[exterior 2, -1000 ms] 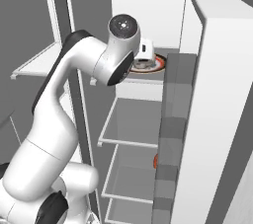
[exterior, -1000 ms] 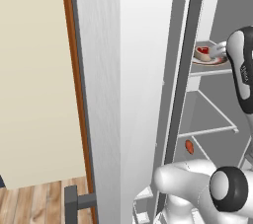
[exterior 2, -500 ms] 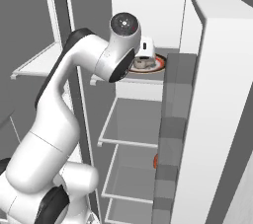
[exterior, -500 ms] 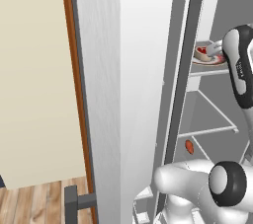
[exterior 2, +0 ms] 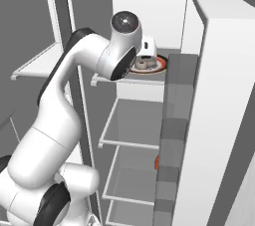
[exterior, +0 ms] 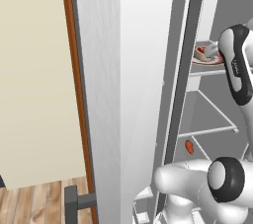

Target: Retrieve the steak from the fridge and place it on the saucepan with marinade on the stove.

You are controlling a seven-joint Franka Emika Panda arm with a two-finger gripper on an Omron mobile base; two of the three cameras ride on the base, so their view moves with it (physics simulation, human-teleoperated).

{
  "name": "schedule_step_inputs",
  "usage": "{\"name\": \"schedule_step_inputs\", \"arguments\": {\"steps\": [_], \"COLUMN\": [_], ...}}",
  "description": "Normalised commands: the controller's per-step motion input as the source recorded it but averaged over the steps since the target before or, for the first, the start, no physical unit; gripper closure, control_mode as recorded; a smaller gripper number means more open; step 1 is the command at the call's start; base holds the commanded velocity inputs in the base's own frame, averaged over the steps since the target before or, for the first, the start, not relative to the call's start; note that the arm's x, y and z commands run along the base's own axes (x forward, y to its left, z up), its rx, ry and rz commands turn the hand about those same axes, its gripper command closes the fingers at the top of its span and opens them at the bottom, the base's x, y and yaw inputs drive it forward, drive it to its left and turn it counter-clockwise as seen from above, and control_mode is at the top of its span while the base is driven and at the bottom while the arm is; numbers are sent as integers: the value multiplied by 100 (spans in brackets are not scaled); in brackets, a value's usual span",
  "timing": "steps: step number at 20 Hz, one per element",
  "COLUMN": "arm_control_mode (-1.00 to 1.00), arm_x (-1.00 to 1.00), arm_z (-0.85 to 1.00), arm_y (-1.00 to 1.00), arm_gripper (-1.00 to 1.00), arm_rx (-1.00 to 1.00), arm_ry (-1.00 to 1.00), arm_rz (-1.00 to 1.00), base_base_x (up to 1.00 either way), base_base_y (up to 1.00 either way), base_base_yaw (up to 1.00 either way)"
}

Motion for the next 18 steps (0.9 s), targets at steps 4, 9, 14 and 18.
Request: {"name": "schedule_step_inputs", "arguments": {"steps": [4,9,14,18], "arm_control_mode": [-100,-100,-100,-100], "arm_x": [6,3,8,11], "arm_z": [-2,0,-1,-16], "arm_y": [-1,-3,-2,0], "arm_gripper": [-100,-100,-100,-100], "arm_rx": [-1,0,0,0], "arm_ry": [5,4,2,0], "arm_rz": [0,0,0,0], "base_base_x": [0,0,0,0], "base_base_y": [0,0,0,0], "base_base_yaw": [0,0,0,0]}}
